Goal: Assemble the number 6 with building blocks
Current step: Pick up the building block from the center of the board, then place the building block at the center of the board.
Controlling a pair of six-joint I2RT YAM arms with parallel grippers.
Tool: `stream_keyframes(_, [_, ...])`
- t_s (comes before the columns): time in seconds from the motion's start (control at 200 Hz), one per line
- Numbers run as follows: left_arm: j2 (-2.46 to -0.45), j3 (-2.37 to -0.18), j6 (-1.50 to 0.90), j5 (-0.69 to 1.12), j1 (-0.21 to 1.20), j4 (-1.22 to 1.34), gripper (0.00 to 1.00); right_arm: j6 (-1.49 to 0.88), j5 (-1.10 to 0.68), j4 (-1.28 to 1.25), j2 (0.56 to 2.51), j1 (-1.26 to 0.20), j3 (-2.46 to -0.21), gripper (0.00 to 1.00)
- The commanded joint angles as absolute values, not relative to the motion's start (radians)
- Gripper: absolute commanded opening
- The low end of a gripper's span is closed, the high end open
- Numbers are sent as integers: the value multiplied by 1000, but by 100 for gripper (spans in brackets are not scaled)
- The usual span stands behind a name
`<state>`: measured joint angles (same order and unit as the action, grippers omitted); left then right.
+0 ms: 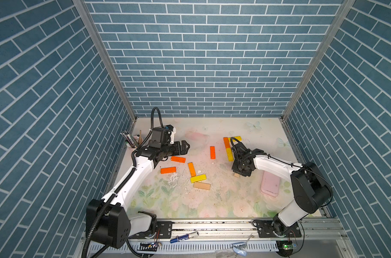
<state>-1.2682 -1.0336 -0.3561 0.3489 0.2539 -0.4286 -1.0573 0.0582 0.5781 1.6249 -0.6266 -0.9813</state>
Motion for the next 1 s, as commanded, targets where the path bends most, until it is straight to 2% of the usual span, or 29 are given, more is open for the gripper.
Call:
stream_keyframes(0.0, [-1255,-1035,-383,335,256,-426,99,-1324,93,529,1622,-638,-971,29])
stream_keyframes(0.415, [-1252,-1032,-402,357,256,-410,99,-1633,115,516,1755,-643,-1052,32])
stream_keyframes(0.595, [-1249,-1031,-402,362,256,-407,99,-1719,134,516,1780,-643,-1071,39])
stream_keyframes(0.675, [-1250,-1029,-402,362,256,-405,99,-1718,138,517,1783,-643,-1093,43])
stream_keyframes(0.84, [-1263,-1029,-407,369,256,-404,99,-1596,152,523,1757,-643,-1164,62])
stream_keyframes(0.995, [-1289,-1026,-419,377,256,-396,99,-1388,197,579,1671,-652,-1178,64])
